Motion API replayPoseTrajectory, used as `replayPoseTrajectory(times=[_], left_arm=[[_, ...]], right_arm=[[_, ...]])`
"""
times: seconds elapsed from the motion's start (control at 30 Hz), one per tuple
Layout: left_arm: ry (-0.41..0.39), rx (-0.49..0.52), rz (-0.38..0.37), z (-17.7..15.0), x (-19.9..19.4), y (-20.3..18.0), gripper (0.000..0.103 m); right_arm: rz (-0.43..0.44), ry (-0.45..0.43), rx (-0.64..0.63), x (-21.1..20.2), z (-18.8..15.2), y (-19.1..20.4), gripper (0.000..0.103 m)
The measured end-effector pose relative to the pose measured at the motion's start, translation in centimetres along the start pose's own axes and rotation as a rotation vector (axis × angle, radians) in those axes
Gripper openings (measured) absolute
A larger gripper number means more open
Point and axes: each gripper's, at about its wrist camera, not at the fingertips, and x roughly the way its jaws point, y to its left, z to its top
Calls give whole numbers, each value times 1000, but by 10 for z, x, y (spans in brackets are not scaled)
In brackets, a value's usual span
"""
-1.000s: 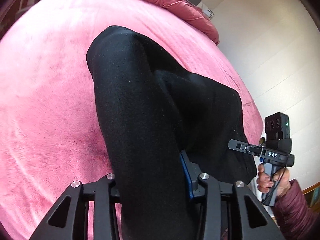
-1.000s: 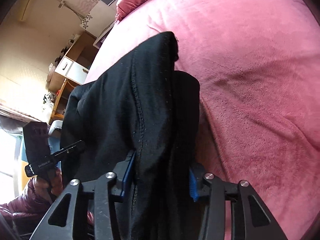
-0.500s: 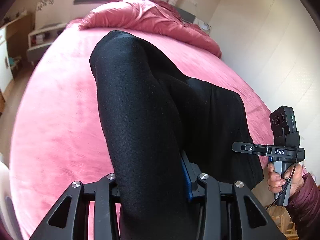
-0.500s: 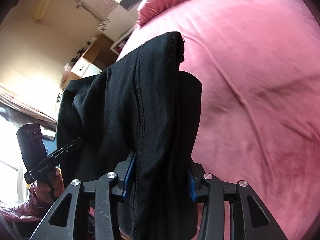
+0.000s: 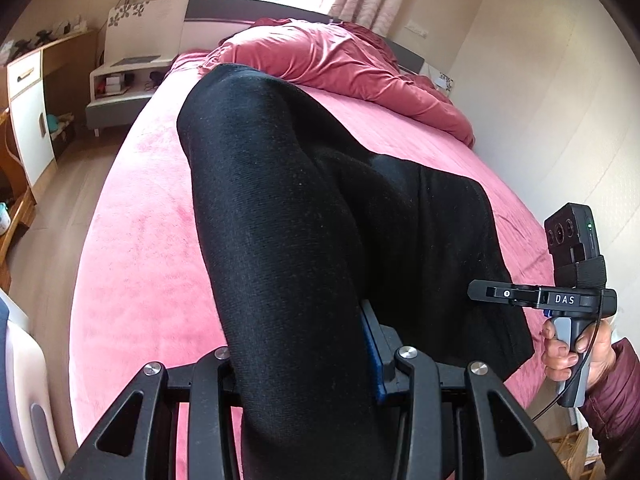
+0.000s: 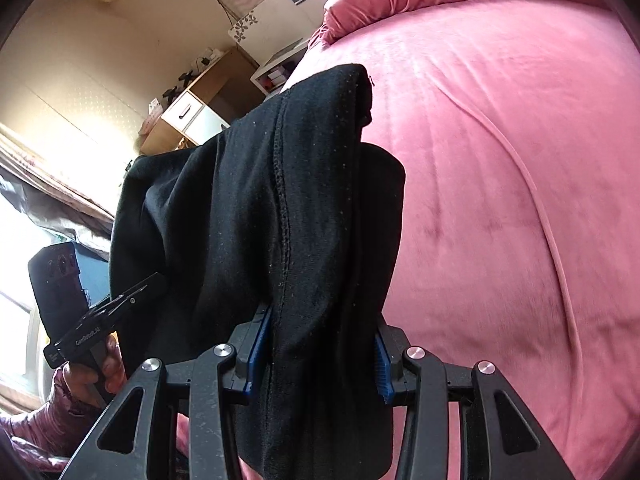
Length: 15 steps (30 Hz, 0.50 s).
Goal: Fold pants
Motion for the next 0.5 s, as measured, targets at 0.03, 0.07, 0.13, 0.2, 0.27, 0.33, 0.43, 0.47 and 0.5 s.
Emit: replayPoseTrajectory(times=[0.03,0.07,0.13,0.2,0.27,0.33,0.43,0.47,0.5], left_arm=[[3,-7,-1,11,-1,10,41],[6,-13,-5,16,-3,18,41],[22,-40,-21,26,3,31,41],[38,-65,-34,35,11,43,41],[46,-83,-36,40,17,49,41],[76,-110,-53,45,27,58,41],[138,-167,-80,44,49,74,41],[161,-193,-87,42,58,80,42],[199,-221,-94,37,70,87,43]], right_arm=[[-4,4,-5,2,4,0,43],[-7,8,-8,6,10,1,44],[-11,17,-9,12,22,2,44],[-14,23,-9,18,33,2,44],[-12,27,-11,21,38,0,44],[-14,35,-9,31,48,0,44],[-17,59,3,44,54,-5,44],[-23,73,6,46,52,-10,44],[-25,89,16,52,52,-15,44]])
